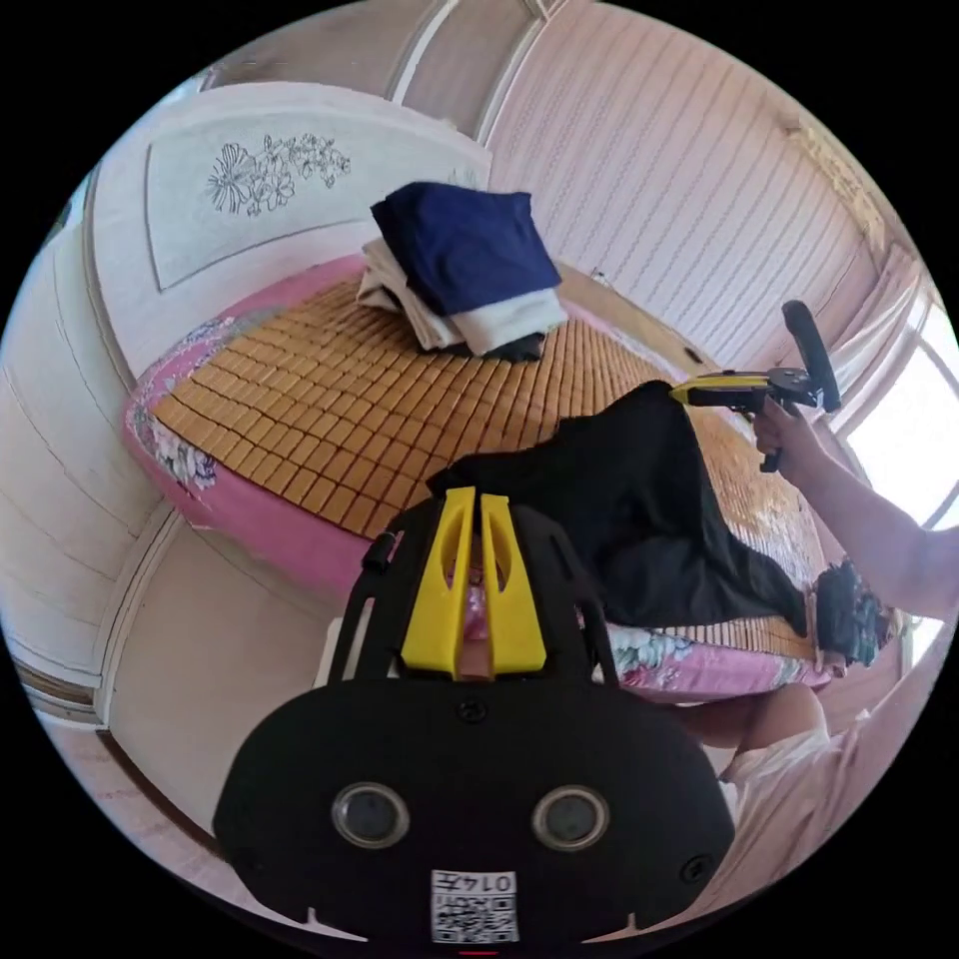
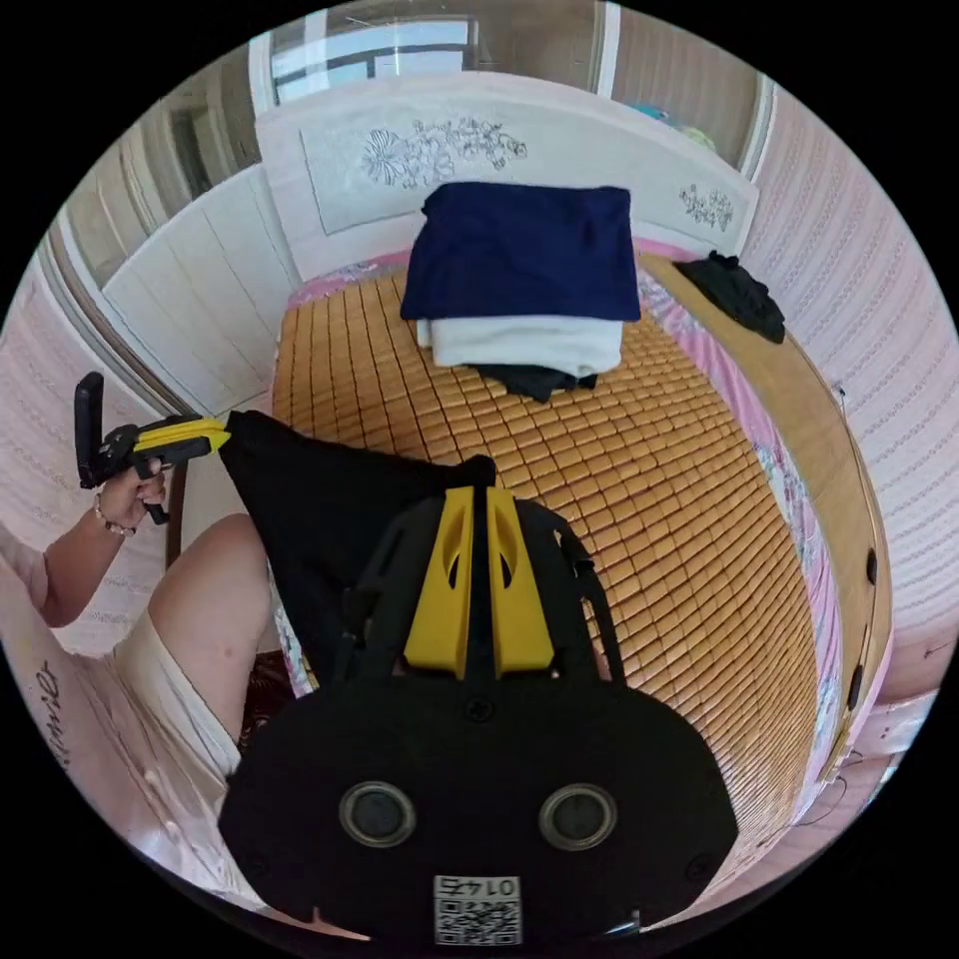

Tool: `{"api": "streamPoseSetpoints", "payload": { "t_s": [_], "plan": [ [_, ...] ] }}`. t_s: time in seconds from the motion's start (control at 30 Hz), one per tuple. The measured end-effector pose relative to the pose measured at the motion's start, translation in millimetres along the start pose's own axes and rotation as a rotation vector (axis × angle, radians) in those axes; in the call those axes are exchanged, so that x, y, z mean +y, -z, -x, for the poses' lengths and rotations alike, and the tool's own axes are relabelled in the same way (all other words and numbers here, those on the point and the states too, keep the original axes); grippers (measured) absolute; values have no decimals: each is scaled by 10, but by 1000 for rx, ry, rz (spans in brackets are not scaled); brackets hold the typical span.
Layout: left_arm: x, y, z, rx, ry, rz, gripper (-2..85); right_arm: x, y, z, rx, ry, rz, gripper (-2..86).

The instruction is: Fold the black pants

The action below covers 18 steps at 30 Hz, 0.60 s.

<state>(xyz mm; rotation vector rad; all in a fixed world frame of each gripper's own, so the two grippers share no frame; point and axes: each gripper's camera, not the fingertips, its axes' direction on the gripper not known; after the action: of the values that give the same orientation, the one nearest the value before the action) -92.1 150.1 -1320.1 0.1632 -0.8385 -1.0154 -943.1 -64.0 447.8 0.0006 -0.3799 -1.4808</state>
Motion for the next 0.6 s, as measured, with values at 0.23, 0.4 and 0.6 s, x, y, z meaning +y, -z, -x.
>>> {"api": "streamPoseSetpoints", "payload": {
  "t_s": [0.23, 0.4, 0.6],
  "plan": [
    [52, 477, 199, -227, 53, -181, 4, -455, -431, -132, -61, -66, 127, 30],
    [127, -200, 881, -140, 216, 104, 35, 384, -357, -130, -109, -89, 201, 104],
    [-257, -89, 526, -125, 14, 36, 22, 2251, 73, -400, 15, -352, 354, 109]
  ]
}}
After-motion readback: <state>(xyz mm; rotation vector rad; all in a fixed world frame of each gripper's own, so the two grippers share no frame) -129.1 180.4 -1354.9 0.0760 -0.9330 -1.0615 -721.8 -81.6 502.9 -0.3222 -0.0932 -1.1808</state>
